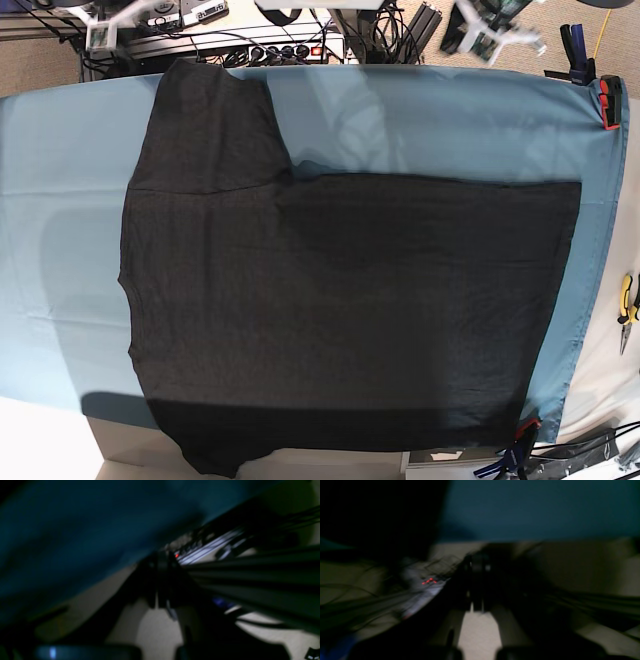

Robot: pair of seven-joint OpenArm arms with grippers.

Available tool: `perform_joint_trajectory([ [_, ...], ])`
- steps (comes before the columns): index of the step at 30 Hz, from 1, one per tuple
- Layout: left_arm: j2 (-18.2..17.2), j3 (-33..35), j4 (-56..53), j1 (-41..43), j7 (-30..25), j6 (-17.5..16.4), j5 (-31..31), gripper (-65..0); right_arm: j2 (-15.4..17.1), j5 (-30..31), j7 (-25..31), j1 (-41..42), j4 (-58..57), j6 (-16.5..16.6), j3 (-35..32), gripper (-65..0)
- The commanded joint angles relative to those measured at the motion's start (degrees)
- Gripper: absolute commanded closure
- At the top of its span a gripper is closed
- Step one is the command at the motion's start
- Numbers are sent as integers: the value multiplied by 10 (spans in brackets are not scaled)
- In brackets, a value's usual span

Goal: Fold the T-shirt properly
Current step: 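Move both grippers down to the shirt's shoulder corners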

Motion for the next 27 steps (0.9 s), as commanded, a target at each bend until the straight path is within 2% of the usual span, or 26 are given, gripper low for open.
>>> perform_joint_trajectory([
  [1, 1, -1, 10, 2, -10, -1, -7, 0, -7, 32, 0, 0, 16, 19, 12, 0],
  [6, 2, -1, 10, -28, -9, -1, -24, 0, -47, 174, -42, 29, 48, 128, 37, 0],
  [9, 17, -1, 10, -43, -9, 7, -25, 0, -60, 235, -46, 38, 70, 171, 53, 0],
  [12, 48, -2, 10, -66, -9, 33, -40, 0, -70, 290, -55, 54, 91, 202, 79, 0],
  [15, 84, -2, 10, -94, -9, 38, -56, 0, -86, 332, -79, 73, 101, 211, 117, 0],
  [18, 115, -2, -9, -116, -8, 38, -100, 0, -89, 355, -86, 92, 100, 210, 151, 0],
  [24, 160, -31, -79, -160, -8, 38, -158, 0, -60, 353, -85, 137, 100, 207, 187, 0],
  [27, 179, -86, -94, -171, 1, 29, -189, 0, -48, 334, -85, 163, 94, 179, 202, 0],
])
